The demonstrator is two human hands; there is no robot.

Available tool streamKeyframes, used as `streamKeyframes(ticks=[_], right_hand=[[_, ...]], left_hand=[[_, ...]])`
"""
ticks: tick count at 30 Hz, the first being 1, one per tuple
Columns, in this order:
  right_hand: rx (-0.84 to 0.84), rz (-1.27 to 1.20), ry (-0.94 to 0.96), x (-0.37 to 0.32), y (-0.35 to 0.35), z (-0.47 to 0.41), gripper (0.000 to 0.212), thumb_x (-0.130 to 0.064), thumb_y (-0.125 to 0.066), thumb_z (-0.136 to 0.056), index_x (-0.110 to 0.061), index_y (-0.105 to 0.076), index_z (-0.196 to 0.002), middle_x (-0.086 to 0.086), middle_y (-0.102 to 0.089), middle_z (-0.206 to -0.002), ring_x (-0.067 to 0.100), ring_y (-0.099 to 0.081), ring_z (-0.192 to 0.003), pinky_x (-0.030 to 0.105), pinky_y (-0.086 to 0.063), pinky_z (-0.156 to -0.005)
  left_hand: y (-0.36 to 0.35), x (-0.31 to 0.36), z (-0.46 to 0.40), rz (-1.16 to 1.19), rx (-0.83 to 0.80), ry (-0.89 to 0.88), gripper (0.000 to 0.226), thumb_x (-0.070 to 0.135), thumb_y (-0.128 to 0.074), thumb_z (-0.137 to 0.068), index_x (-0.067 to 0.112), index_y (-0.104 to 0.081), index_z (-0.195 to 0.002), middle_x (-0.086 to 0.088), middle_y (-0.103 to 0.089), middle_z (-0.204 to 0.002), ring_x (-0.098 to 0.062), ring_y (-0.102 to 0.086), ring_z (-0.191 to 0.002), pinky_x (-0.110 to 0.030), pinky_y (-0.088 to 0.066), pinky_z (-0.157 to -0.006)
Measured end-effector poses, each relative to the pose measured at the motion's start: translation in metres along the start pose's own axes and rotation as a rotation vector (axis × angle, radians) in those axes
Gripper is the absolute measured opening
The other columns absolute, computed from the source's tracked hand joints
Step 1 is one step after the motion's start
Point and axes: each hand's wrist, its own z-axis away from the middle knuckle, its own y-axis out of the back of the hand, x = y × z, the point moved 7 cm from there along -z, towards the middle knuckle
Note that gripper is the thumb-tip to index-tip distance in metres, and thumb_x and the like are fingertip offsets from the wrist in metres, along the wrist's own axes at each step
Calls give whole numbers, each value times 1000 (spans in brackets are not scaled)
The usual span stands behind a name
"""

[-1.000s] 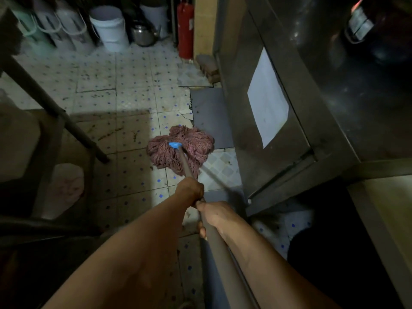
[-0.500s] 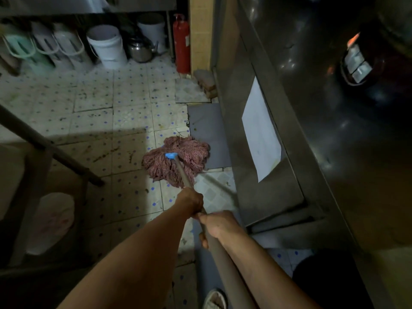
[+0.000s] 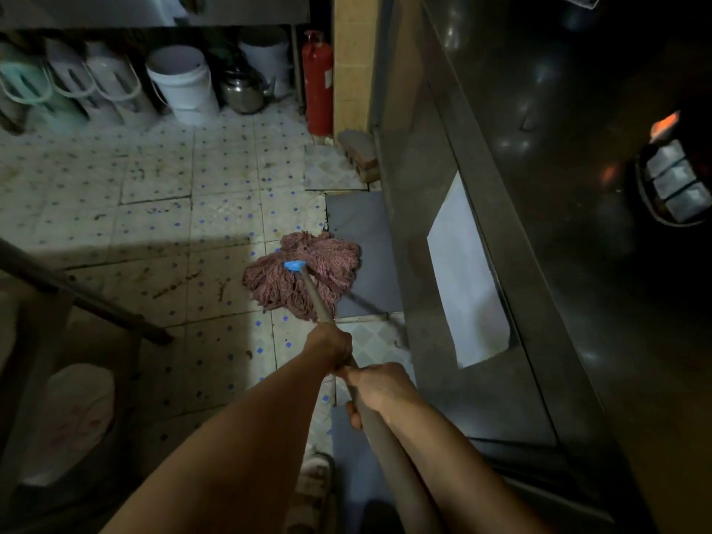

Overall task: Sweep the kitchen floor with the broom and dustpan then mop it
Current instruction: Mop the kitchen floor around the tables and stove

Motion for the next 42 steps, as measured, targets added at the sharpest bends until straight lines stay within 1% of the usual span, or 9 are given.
streamKeyframes(ticks=[3,13,17,25,28,33,36,39,42], right_hand=[[9,7,7,-18,-5,-5,25,-23,-68,-88,0,-61,-91,11,-56,-55,13,-47,-23,13,-35,-31],[34,-1,0,-26,-24,14,29,-18,-65,-88,2,-62,-109,11,-60,-65,10,-49,-24,12,-36,-31],[44,40,4,-9,-14,37,30,-22,-66,-89,0,-62,-108,10,-60,-59,10,-48,-23,14,-37,-31],[41,-7,54,71,21,93,26,-25,-65,-90,-4,-63,-104,9,-58,-56,13,-49,-29,16,-40,-36],[38,-71,45,112,36,111,18,-21,-65,-90,-4,-62,-94,10,-55,-56,14,-47,-31,17,-39,-36],[24,-90,86,173,62,131,16,-26,-63,-92,-11,-59,-89,8,-54,-53,13,-48,-32,18,-40,-38],[68,-90,63,202,82,136,18,-30,-62,-92,-13,-56,-94,6,-55,-47,13,-49,-31,19,-41,-39],[94,-107,36,226,94,136,23,-30,-63,-91,-10,-61,-102,4,-54,-38,14,-50,-31,20,-41,-40],[112,-153,7,244,104,140,24,-30,-61,-92,-9,-65,-103,6,-57,-47,15,-52,-37,22,-43,-42]], left_hand=[[14,5,-13,-40,27,29,35,14,-50,-93,-9,-54,-119,-22,-59,-122,-34,-59,-111,-37,-51,-92],[34,3,-2,-53,16,49,35,17,-52,-92,-6,-56,-118,-20,-62,-117,-31,-63,-102,-33,-52,-74],[24,-4,25,-8,7,43,35,17,-54,-90,-5,-57,-117,-20,-63,-115,-32,-63,-103,-36,-55,-84],[-26,-19,117,7,-1,-45,37,16,-52,-90,-6,-57,-120,-21,-60,-121,-33,-58,-111,-35,-50,-90],[-54,-31,154,0,1,-55,38,17,-51,-91,-6,-55,-122,-20,-59,-123,-32,-57,-113,-33,-48,-88],[-102,-47,202,46,-42,-50,17,11,-51,-90,-3,-58,-83,-19,-57,-98,-34,-61,-105,-35,-51,-80],[-131,-53,219,35,-70,-51,29,13,-52,-91,-7,-57,-110,-18,-60,-108,-33,-61,-104,-33,-51,-74],[-154,-56,232,-36,-91,-53,31,17,-52,-91,-5,-58,-112,-18,-62,-113,-33,-62,-103,-35,-53,-76],[-172,-61,238,-79,-108,-66,31,20,-53,-92,-5,-59,-110,-21,-63,-113,-34,-64,-102,-39,-55,-83]])
